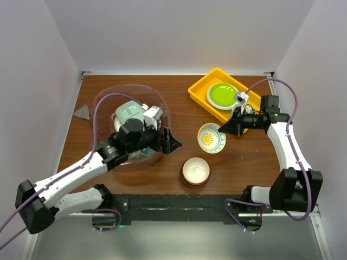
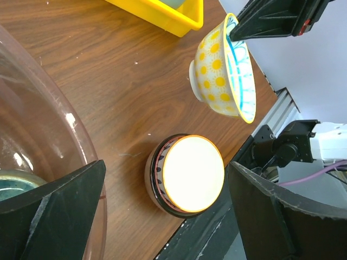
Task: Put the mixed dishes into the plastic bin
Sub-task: Pick up the bowl from the center of the board.
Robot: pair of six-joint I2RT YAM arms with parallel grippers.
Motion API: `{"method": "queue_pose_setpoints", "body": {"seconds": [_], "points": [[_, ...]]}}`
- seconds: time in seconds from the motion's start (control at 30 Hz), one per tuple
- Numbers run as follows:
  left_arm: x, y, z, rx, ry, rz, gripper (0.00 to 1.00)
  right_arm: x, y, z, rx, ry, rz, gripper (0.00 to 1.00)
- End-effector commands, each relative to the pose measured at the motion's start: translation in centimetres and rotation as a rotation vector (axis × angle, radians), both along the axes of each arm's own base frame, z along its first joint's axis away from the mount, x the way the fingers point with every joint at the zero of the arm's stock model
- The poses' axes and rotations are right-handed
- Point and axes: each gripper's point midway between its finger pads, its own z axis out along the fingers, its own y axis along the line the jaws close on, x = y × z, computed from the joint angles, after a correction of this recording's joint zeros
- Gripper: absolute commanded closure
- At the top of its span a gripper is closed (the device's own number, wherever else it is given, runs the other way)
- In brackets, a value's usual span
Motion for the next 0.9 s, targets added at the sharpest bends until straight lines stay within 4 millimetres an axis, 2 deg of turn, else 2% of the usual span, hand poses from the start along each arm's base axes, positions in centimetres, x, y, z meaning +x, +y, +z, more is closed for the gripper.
{"method": "queue_pose_setpoints", "body": {"seconds": [0.0,0.13,0.37,0.7,0.87], "points": [[0.9,-1.2,3.1,-0.045,-0.067,0.050,0.00,0.0,0.3,1.0,0.042,-0.036,0.023,1.00],[0.4,-2.2,3.2,-0.029,-0.074,0.051,0.00,0.0,0.2,1.0,0.039,-0.035,0.020,1.00],[0.8,-3.4,3.2,-0.014,-0.087,0.095,0.00,0.0,0.2,0.9,0.035,-0.036,0.019,1.00],[1.4,-6.6,2.8,0.027,-0.072,0.111,0.04,-0.1,0.2,1.0,0.029,-0.052,0.020,1.00],[1.7,-8.3,4.5,-0.001,-0.100,0.118,0.05,-0.1,0.1,1.0,0.025,-0.051,0.017,1.00]]}}
